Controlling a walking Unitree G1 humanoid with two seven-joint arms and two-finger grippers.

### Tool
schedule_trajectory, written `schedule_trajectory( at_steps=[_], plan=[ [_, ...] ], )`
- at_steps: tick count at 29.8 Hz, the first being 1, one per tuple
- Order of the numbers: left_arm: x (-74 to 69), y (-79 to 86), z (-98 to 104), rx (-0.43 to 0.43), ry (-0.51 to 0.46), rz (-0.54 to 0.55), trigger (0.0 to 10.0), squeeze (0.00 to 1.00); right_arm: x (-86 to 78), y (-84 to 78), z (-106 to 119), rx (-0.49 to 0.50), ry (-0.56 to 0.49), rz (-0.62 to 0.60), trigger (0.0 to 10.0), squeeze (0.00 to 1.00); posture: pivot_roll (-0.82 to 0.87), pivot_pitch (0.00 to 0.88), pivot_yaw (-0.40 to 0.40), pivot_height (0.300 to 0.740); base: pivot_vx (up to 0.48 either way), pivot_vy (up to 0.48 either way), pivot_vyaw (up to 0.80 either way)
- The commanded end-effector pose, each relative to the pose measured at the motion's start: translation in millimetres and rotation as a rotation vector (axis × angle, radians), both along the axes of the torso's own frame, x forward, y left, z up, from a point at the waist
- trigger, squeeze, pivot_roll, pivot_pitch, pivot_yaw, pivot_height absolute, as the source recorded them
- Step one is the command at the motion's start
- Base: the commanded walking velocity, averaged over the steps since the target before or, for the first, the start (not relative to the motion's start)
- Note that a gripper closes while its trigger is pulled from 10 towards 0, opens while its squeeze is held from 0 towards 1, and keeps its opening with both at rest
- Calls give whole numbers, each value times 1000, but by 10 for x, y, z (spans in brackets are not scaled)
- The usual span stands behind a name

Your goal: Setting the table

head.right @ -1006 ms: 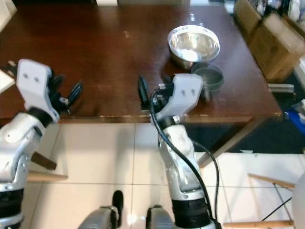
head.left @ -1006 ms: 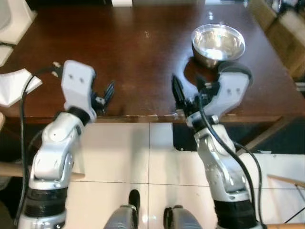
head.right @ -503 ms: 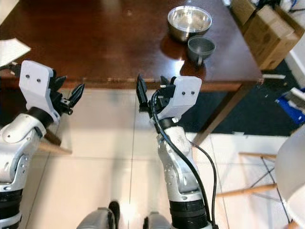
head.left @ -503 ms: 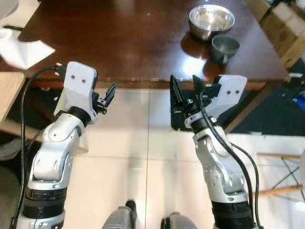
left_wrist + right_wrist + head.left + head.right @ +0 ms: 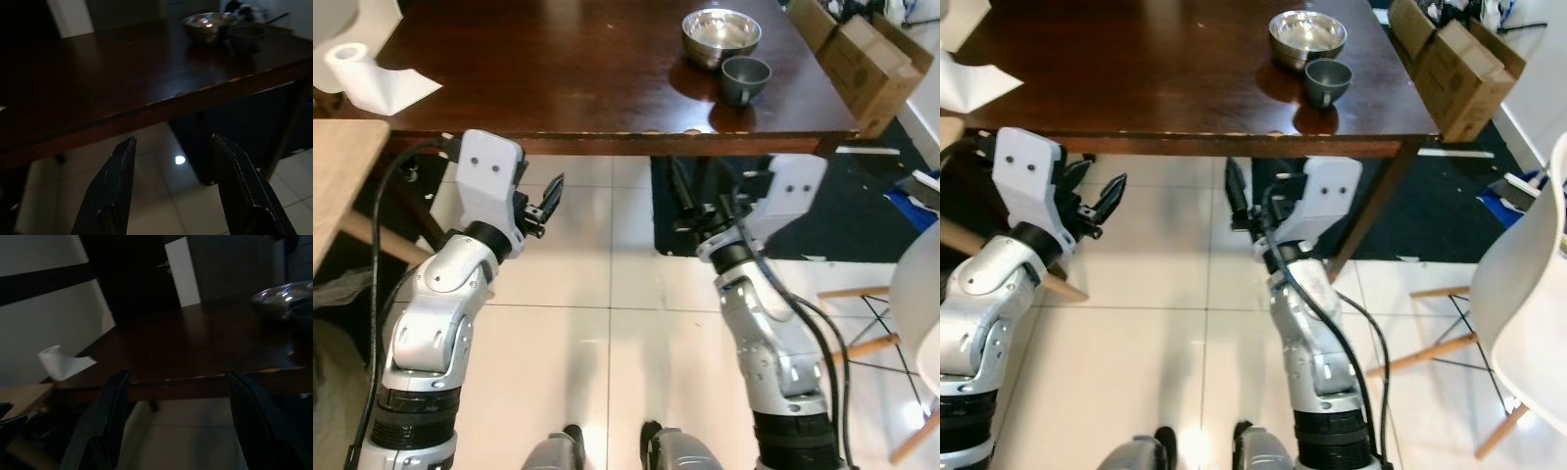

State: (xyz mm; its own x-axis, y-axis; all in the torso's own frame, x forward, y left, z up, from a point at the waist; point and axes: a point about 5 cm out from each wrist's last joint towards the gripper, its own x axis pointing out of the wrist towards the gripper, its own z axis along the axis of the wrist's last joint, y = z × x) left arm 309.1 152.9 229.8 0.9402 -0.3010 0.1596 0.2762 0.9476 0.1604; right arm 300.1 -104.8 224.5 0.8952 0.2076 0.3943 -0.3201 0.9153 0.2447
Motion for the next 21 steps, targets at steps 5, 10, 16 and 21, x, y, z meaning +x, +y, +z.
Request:
schedule_trajectory(
  at_steps=[5,10,16,21],
  plan=[
    [-17,28,-39,7,14,15,10000,0,-2,-2,0,10,10,11,10000,0,-70,136,61,740,0,0,794],
    [-19,19,-52,7,16,15,10000,0,-2,-4,-3,6,11,14,10000,0,-72,133,60,740,0,0,794],
    [-13,23,-62,10,17,20,10000,0,2,0,-8,2,13,19,10000,0,-71,125,59,740,0,0,794],
    [-5,18,-66,13,18,21,10000,0,7,2,-4,0,11,20,10000,0,-70,122,59,740,0,0,794]
  ],
)
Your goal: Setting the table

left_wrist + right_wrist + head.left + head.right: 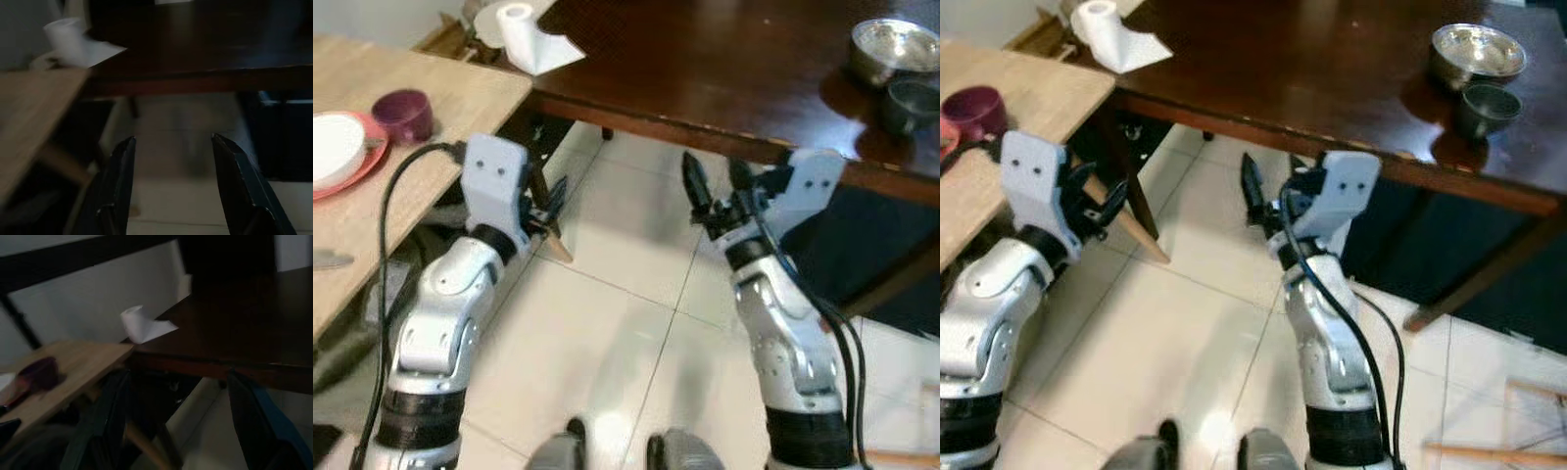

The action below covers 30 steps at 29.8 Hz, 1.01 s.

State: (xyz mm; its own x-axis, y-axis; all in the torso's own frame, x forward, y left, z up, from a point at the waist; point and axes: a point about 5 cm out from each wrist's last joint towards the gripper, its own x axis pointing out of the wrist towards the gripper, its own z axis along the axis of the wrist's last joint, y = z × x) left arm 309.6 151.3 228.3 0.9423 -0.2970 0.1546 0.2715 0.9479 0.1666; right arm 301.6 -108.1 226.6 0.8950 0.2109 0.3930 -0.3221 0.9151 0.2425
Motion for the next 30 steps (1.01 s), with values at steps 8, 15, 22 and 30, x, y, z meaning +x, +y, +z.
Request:
schedule_trajectory(
  at_steps=[8,15,22,30],
  plan=[
    [-7,32,-53,11,16,17,10000,0,-6,37,-21,-1,9,21,10000,0,-69,121,63,740,0,0,793],
    [5,46,-45,14,12,25,10000,0,-12,46,-21,-6,4,24,10000,0,-67,121,66,740,0,0,794],
    [10,69,-40,17,9,36,10000,0,-13,37,-9,-9,-3,22,10000,0,-66,120,66,740,0,0,791],
    [10,65,-38,16,8,38,10000,0,-6,25,-7,-12,-3,20,10000,0,-66,120,63,740,0,0,788]
  ],
)
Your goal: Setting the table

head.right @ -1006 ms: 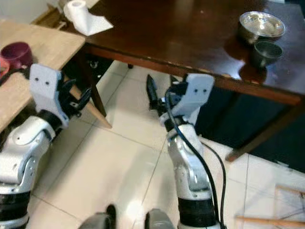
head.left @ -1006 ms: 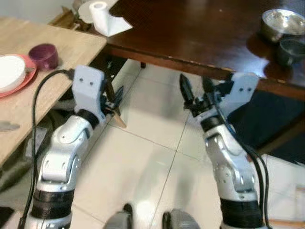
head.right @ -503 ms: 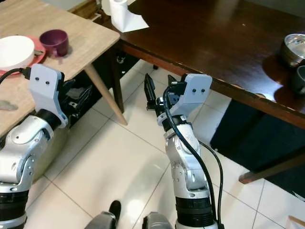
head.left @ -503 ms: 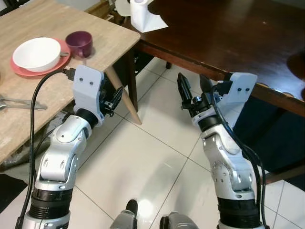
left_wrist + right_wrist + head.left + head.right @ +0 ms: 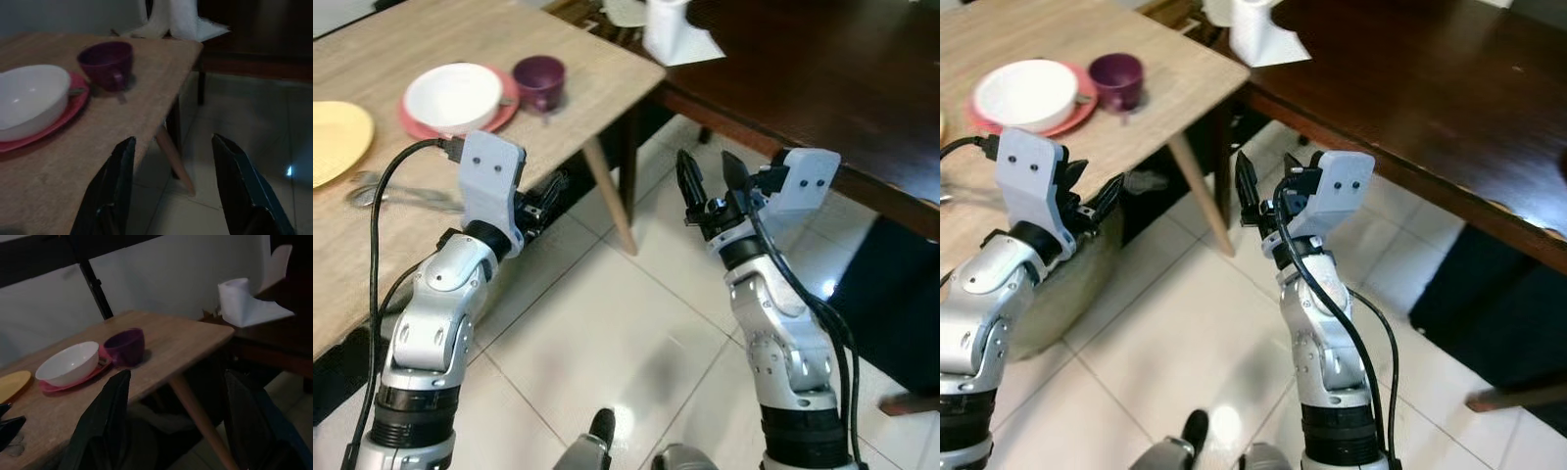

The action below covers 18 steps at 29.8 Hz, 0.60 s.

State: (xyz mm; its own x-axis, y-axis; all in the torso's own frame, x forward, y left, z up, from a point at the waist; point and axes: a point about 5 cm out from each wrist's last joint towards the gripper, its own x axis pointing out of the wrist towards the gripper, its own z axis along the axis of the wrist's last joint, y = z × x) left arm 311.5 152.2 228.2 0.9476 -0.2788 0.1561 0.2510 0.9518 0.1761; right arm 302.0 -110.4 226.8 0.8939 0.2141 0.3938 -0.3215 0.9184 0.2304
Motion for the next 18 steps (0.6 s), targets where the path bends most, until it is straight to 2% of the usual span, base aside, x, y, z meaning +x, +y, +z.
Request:
schedule_trajectory(
  at_steps=[1,18],
  plan=[
    [-8,57,-37,6,12,17,10000,0,-10,48,-10,1,1,21,10000,0,-66,120,63,740,0,0,788],
    [0,54,-33,5,8,21,10000,0,-6,41,-12,0,3,19,10000,0,-68,123,62,740,0,0,788]
  ],
)
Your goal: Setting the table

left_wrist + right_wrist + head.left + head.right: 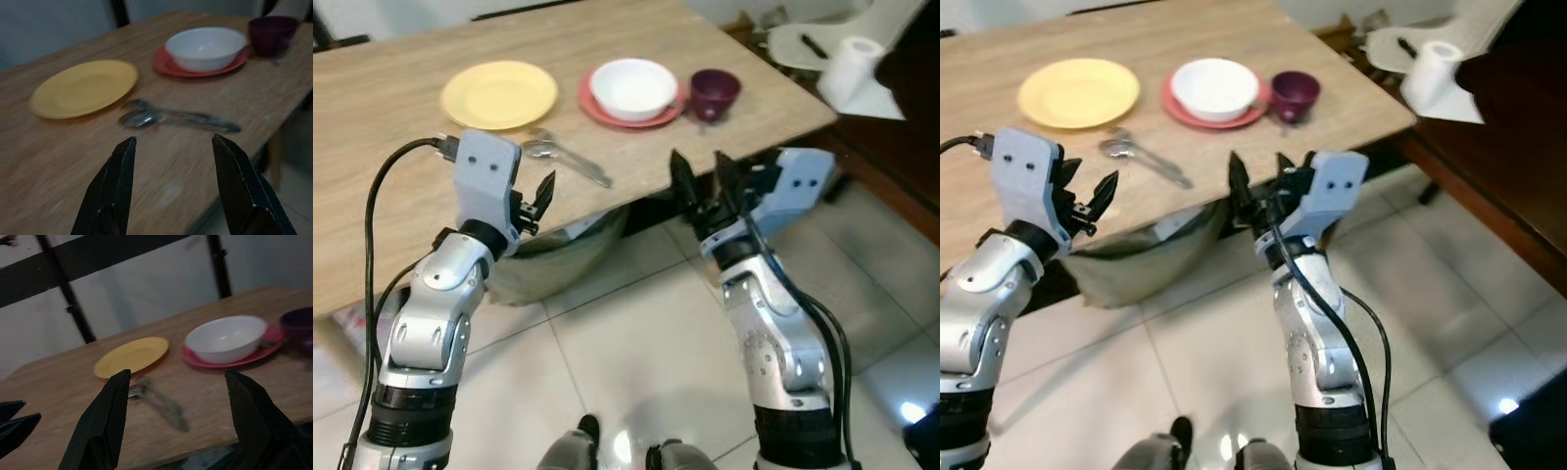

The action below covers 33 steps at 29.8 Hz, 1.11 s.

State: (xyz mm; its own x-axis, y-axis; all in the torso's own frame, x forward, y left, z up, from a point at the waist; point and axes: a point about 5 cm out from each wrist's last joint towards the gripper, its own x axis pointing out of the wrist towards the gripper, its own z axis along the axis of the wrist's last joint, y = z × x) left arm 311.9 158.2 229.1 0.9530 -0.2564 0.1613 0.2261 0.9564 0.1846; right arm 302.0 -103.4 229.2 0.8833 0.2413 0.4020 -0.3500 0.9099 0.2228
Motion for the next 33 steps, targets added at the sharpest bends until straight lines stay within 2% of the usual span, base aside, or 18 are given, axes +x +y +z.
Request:
schedule_trajectory(
  at_steps=[1,10,12,15,26,33],
  plan=[
    [-4,-6,-42,-2,16,-3,10000,0,-4,-29,-36,4,13,-10,10000,0,-68,123,62,740,0,0,788],
    [14,10,-50,5,18,17,10000,0,-1,-38,-41,1,14,-22,10000,0,-68,122,62,740,0,0,706],
    [48,48,-72,28,23,63,10000,0,1,-46,-37,20,14,-28,10000,0,-67,123,61,740,394,0,0],
    [59,55,-69,22,24,74,10000,0,0,-50,-28,27,10,-29,10000,0,-67,123,61,740,458,0,0],
    [78,52,-54,28,18,79,10000,0,5,-117,12,47,-5,-47,10000,0,-70,124,61,740,460,0,0],
    [78,55,-57,31,14,85,10000,4,-3,-87,21,39,-14,-16,10000,0,-69,125,59,740,462,0,0]
  ],
)
